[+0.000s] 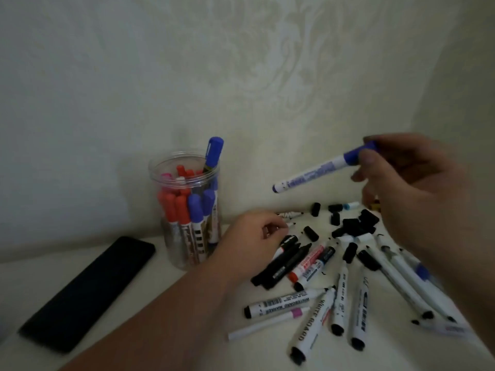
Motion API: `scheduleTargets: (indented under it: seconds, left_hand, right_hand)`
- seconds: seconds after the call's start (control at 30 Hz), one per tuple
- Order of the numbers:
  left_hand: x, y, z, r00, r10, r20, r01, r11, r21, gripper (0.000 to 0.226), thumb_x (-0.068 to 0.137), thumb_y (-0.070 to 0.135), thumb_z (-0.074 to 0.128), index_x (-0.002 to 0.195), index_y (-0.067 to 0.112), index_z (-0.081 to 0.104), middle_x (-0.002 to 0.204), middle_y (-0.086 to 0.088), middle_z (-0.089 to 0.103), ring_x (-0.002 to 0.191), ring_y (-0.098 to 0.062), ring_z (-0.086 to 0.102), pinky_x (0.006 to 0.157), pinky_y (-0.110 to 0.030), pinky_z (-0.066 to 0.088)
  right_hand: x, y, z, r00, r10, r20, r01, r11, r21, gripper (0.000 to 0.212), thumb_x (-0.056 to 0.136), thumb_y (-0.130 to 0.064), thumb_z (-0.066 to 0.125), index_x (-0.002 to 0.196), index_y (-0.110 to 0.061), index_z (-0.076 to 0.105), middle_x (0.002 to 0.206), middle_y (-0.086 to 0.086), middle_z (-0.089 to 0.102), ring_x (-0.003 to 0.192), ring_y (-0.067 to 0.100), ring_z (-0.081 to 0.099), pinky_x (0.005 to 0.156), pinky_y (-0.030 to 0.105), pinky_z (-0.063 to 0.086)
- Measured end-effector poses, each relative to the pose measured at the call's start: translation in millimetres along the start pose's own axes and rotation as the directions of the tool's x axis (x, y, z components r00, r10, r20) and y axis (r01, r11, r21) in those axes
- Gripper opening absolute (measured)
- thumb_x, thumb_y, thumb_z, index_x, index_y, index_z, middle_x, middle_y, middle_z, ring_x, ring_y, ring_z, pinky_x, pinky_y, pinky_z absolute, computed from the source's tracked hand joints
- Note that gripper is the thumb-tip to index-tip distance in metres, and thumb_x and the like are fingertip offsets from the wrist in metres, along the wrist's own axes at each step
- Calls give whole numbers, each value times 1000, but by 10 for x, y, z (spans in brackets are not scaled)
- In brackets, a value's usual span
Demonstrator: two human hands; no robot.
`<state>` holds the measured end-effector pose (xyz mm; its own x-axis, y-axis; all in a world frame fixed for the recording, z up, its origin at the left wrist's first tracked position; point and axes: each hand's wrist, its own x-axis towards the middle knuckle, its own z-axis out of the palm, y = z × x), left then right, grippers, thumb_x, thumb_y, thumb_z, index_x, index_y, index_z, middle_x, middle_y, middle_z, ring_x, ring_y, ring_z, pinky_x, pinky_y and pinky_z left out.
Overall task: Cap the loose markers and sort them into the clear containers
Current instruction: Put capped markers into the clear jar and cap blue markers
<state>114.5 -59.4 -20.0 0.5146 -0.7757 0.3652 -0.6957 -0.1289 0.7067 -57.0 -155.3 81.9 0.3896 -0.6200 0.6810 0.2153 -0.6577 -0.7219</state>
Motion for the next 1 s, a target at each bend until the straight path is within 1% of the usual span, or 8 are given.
scheduleTargets:
  seconds: [0.27, 0.37, 0.43, 0.57, 0.73, 0.8, 0.87, 1.0]
  left_hand:
    - [-40, 6, 27, 998, 2, 63, -3, 1000, 18, 12, 95, 30, 65, 101, 30, 74, 92, 19, 65, 85, 0, 59, 79, -18, 49]
    - [-34, -18, 52, 997, 24, 70, -24, 1000, 4, 11, 95, 30, 64, 99, 29, 75, 93, 18, 67, 84, -1, 60, 76, -17, 47]
    - [-31, -28, 68, 996, 53, 65, -54, 999, 8, 11, 94, 30, 64, 98, 29, 75, 91, 18, 67, 83, -1, 60, 74, -15, 44]
    - [-18, -19, 88, 994, 85, 68, -89, 994, 57, 11, 95, 30, 64, 99, 31, 75, 93, 19, 67, 87, 2, 60, 77, -9, 43]
    - [-14, 8, 95, 989, 119, 93, -124, 991, 49, 12, 94, 27, 66, 100, 32, 75, 86, 26, 63, 90, 18, 55, 73, 2, 37]
    - [-18, 19, 112, 986, 136, 96, -143, 988, 64, 13, 94, 26, 67, 102, 32, 76, 86, 28, 61, 90, 19, 53, 74, 2, 36]
    - [-15, 20, 130, 983, 153, 98, -162, 983, 85, 13, 93, 25, 67, 101, 30, 76, 84, 28, 60, 85, 18, 53, 71, 1, 36]
    - [-13, 40, 157, 974, 179, 137, -197, 972, 125, 9, 91, 29, 69, 96, 33, 76, 83, 26, 62, 84, 14, 54, 68, -8, 36]
  right_hand:
    - [472, -541, 937, 910, -409, 72, 412, 911, -28, 13, 90, -13, 67, 103, -8, 69, 86, -5, 72, 77, 10, 70, 65, 23, 57]
    - [546, -522, 1144, 922, -355, 158, 370, 926, -78, 15, 89, -16, 68, 104, -13, 69, 80, -4, 71, 72, 8, 68, 67, 24, 57]
    - [591, -476, 1238, 905, -285, 315, 356, 913, -197, 16, 88, -22, 68, 104, -17, 70, 80, -5, 72, 69, 7, 65, 68, 20, 54]
    - [631, -451, 1277, 727, -191, 660, 565, 713, -416, 21, 96, -31, 62, 111, -23, 73, 96, -16, 59, 66, -6, 47, 66, 1, 37]
    - [712, -463, 1071, 574, -49, 817, 618, 681, -393, 36, 104, -24, 46, 136, -33, 57, 122, -13, 45, 92, -5, 43, 78, -1, 29]
    - [736, -438, 802, 604, -28, 796, 586, 692, -421, 42, 104, -22, 46, 143, -37, 48, 128, -12, 43, 99, -7, 42, 80, -4, 27]
    - [738, -359, 395, 694, -9, 720, 511, 711, -484, 46, 102, -25, 51, 145, -38, 45, 125, -18, 45, 94, -13, 47, 81, -5, 30]
    - [580, 7, -585, 836, 255, 487, 218, 660, -719, 29, 95, -33, 62, 123, -36, 65, 99, -18, 64, 81, -5, 57, 70, 14, 42]
